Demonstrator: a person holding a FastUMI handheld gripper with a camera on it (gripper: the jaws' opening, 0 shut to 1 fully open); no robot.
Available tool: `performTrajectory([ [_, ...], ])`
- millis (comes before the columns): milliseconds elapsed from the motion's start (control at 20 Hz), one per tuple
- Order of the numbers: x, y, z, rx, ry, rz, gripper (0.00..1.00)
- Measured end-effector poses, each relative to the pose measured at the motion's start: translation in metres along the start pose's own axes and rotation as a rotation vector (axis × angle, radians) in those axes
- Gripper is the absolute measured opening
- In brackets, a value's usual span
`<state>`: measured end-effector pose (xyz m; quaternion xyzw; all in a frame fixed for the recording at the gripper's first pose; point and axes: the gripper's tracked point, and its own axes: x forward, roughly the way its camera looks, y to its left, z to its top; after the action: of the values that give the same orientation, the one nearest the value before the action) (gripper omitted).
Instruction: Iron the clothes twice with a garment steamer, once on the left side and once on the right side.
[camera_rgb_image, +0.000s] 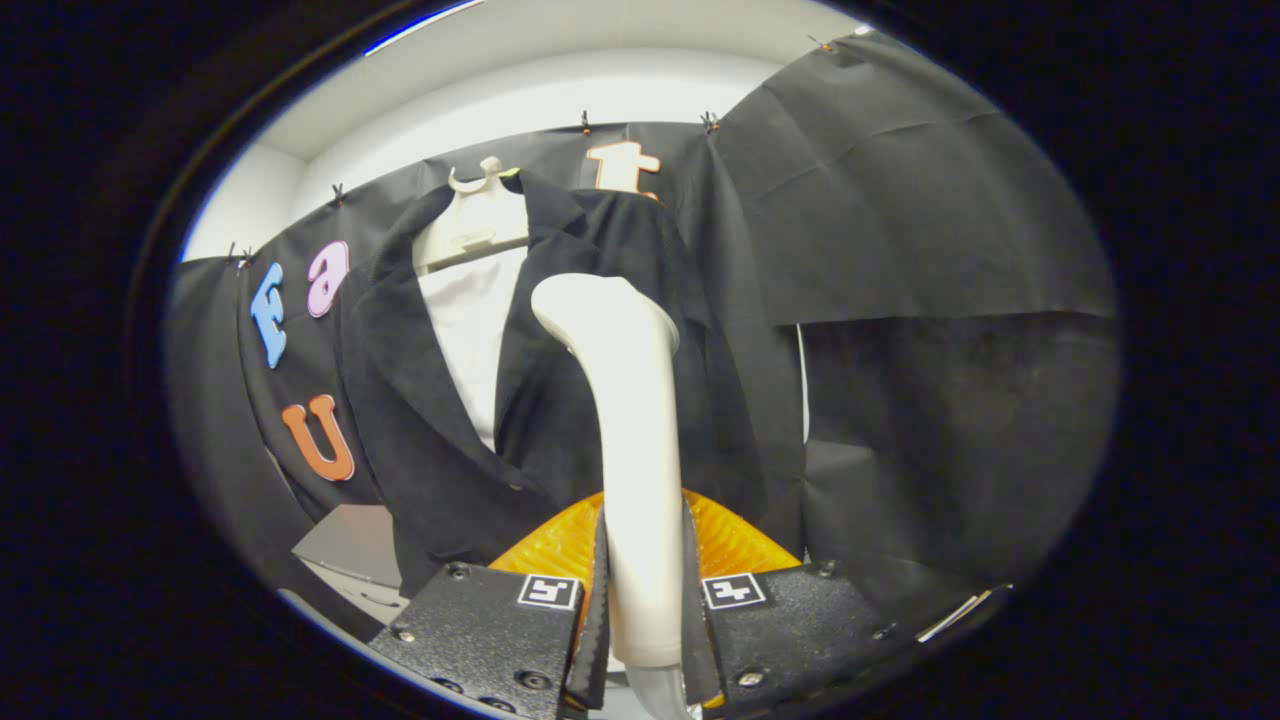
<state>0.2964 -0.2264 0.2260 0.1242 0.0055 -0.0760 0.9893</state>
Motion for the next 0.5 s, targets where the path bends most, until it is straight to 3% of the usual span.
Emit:
performTrajectory([
  [500, 0.011, 0.012, -0.007, -0.126, -0.001, -0.037, 0.32],
])
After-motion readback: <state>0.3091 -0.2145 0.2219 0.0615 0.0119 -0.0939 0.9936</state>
